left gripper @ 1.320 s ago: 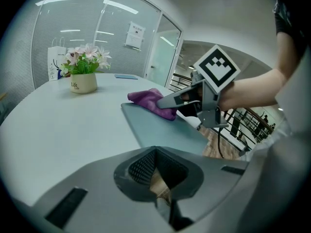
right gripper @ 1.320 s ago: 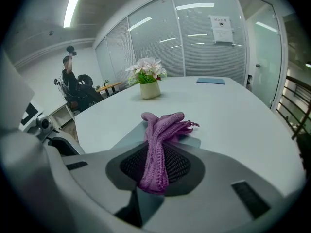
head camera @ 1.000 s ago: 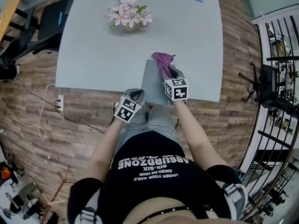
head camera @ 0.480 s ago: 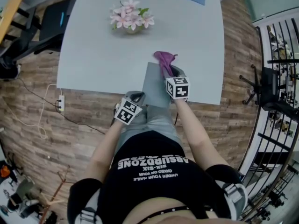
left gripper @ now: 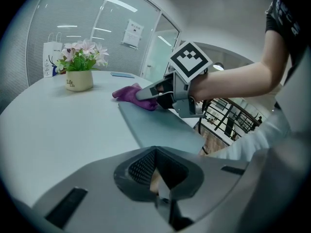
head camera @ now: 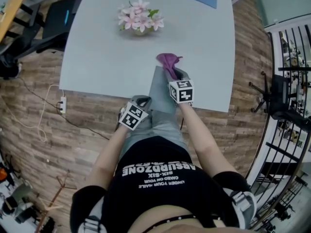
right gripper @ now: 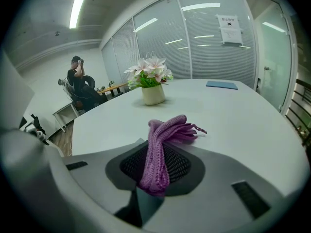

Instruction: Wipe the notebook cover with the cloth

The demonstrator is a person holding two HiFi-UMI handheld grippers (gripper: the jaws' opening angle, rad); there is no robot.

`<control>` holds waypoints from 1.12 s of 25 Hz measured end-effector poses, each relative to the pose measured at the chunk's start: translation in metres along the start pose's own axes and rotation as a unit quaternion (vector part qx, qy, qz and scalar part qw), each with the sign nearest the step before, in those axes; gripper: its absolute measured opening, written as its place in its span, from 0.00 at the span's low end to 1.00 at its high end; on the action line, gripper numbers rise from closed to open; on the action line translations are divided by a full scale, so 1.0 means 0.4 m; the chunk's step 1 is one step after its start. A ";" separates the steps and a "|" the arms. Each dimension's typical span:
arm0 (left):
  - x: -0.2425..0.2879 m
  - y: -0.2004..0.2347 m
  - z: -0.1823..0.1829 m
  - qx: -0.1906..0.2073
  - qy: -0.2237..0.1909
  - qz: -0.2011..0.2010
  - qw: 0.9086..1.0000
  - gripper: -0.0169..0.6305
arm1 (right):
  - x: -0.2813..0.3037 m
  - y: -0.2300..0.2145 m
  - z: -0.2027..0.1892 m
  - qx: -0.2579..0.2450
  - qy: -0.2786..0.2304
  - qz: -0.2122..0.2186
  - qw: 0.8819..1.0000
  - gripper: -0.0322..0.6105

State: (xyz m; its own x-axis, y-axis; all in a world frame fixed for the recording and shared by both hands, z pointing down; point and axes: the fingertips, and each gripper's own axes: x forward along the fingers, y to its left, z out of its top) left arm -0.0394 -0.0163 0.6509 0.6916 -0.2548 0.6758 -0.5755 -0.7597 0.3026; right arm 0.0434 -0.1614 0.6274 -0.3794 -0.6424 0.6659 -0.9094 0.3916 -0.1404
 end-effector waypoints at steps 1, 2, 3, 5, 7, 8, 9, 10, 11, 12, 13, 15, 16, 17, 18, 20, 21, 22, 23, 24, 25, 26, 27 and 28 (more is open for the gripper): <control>0.000 0.000 0.001 0.000 -0.001 0.000 1.000 0.05 | 0.004 0.008 0.004 -0.001 -0.001 0.004 1.000 0.19; -0.001 0.000 0.001 0.000 -0.001 0.001 1.000 0.05 | 0.010 0.017 0.008 -0.001 -0.002 0.008 1.000 0.19; -0.001 0.000 0.000 -0.001 -0.001 0.001 1.000 0.05 | 0.016 0.027 0.011 -0.003 -0.002 0.012 1.000 0.19; -0.002 0.001 -0.001 -0.003 0.000 0.001 1.000 0.05 | 0.031 0.046 0.019 -0.013 0.000 0.020 1.000 0.19; -0.002 0.003 0.000 -0.005 -0.001 0.001 1.000 0.05 | 0.043 0.057 0.024 -0.028 0.002 0.024 0.999 0.19; -0.001 0.003 0.000 -0.006 -0.001 0.002 1.000 0.05 | 0.045 0.059 0.025 -0.034 0.002 0.025 0.999 0.19; -0.002 0.004 0.000 -0.006 -0.001 0.003 1.000 0.05 | 0.044 0.061 0.025 -0.037 0.001 0.026 0.999 0.19; -0.002 0.004 0.000 -0.007 -0.001 0.004 1.000 0.05 | 0.042 0.063 0.025 -0.039 -0.002 0.029 0.999 0.19; -0.004 0.003 0.001 -0.007 -0.001 0.005 1.000 0.05 | 0.039 0.066 0.025 -0.042 -0.005 0.032 0.999 0.19; -0.004 0.002 0.001 -0.008 -0.001 0.005 1.000 0.05 | 0.036 0.070 0.024 -0.045 -0.006 0.036 0.998 0.19; -0.005 0.001 0.001 -0.009 -0.002 0.006 1.000 0.05 | 0.034 0.074 0.023 -0.050 -0.007 0.041 0.998 0.19; -0.003 0.002 0.001 -0.009 -0.002 0.007 1.000 0.05 | 0.034 0.085 0.019 -0.062 -0.007 0.052 0.997 0.19; -0.002 0.003 0.000 -0.009 -0.002 0.008 1.000 0.05 | 0.034 0.090 0.018 -0.069 -0.007 0.057 0.996 0.19; -0.001 0.005 0.000 -0.009 -0.003 0.009 1.000 0.05 | 0.035 0.095 0.016 -0.075 -0.008 0.062 0.995 0.19; 0.000 0.005 0.000 -0.009 -0.003 0.011 1.000 0.05 | 0.034 0.099 0.014 -0.080 -0.008 0.067 0.995 0.19; 0.001 0.005 -0.001 -0.010 -0.003 0.013 1.000 0.05 | 0.030 0.106 0.008 -0.088 -0.008 0.075 0.993 0.19; 0.001 0.003 -0.002 -0.010 -0.003 0.014 1.000 0.05 | 0.027 0.109 0.005 -0.091 -0.007 0.078 0.993 0.19; 0.001 0.002 -0.002 -0.011 -0.004 0.015 1.000 0.05 | 0.024 0.113 0.002 -0.093 -0.007 0.080 0.992 0.19; 0.001 0.001 -0.002 -0.011 -0.004 0.016 1.000 0.05 | 0.020 0.117 -0.002 -0.094 -0.006 0.083 0.992 0.19; 0.001 0.001 -0.002 -0.012 -0.005 0.017 1.000 0.05 | 0.017 0.122 -0.007 -0.095 -0.006 0.085 0.992 0.19; 0.001 0.002 -0.002 -0.013 -0.006 0.019 1.000 0.05 | 0.013 0.127 -0.013 -0.096 -0.005 0.088 0.991 0.19; 0.000 0.002 -0.002 -0.015 -0.008 0.020 1.000 0.05 | 0.008 0.134 -0.019 -0.097 -0.004 0.091 0.991 0.19; 0.000 0.003 -0.002 -0.018 -0.010 0.020 1.000 0.05 | 0.002 0.141 -0.025 -0.097 -0.003 0.095 0.991 0.19; 0.000 0.003 -0.001 -0.023 -0.014 0.019 0.999 0.05 | -0.003 0.148 -0.030 -0.098 -0.002 0.098 0.990 0.19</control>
State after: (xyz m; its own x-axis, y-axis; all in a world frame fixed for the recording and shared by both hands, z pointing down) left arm -0.0405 -0.0170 0.6516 0.6797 -0.3001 0.6693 -0.6215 -0.7203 0.3082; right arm -0.0077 -0.1293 0.6271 -0.5459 -0.5438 0.6374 -0.7679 0.6290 -0.1211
